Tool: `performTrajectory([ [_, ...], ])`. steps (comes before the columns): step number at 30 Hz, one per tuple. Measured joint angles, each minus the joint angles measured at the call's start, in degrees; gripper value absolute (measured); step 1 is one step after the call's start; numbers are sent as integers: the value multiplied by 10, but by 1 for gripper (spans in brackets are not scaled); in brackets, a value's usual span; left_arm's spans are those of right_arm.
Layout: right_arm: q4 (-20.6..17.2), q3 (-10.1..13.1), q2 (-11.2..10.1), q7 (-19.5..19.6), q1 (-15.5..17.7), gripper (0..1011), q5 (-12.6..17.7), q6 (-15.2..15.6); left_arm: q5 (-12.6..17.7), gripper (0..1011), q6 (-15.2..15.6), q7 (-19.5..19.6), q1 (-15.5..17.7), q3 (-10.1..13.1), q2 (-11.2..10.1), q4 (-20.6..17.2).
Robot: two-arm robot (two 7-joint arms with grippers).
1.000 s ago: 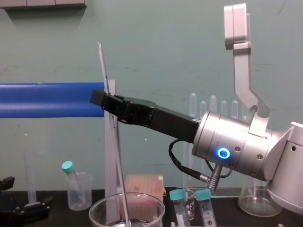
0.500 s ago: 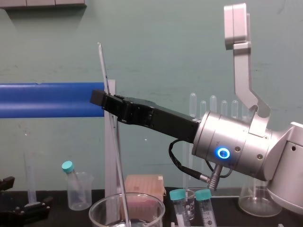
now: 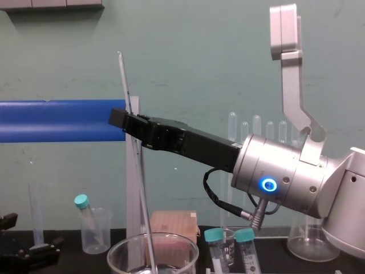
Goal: Hold the thermometer with one hand and immerse one end into the beaker, then reinsert it into the test tube rack.
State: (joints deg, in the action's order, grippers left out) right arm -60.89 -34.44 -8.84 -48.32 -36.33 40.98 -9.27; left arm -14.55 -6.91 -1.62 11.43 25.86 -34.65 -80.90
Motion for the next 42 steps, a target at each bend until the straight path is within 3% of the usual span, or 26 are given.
performTrajectory([
  [42, 0, 0, 0, 0, 0, 53, 0, 0, 0, 1008, 0, 0, 0, 0, 0, 0],
])
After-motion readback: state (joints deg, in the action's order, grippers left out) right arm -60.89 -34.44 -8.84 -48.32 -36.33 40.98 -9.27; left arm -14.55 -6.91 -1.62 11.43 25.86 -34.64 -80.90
